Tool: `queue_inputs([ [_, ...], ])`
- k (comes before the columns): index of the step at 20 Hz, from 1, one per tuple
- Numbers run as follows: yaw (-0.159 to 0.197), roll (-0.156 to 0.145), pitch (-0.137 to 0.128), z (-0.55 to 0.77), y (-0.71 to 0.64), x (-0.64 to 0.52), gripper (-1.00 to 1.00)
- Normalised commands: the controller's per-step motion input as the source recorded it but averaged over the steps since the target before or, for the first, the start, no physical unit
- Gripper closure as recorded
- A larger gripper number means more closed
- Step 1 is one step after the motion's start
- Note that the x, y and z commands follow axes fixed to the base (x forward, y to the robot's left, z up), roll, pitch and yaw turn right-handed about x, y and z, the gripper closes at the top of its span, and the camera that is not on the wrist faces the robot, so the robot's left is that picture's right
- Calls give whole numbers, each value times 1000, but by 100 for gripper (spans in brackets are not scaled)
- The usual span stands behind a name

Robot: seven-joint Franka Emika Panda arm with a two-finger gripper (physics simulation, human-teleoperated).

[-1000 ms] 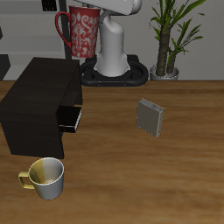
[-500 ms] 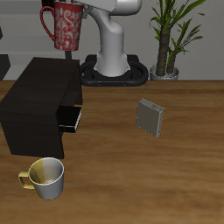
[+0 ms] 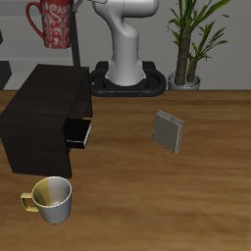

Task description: Black book top region shelf and red mug top shelf

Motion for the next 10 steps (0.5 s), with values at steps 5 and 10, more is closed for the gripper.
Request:
queue_inputs([
  [5,-25,132,47,136,-337,-32,100],
  [10,-58,68,106,-303,-505,175,100],
])
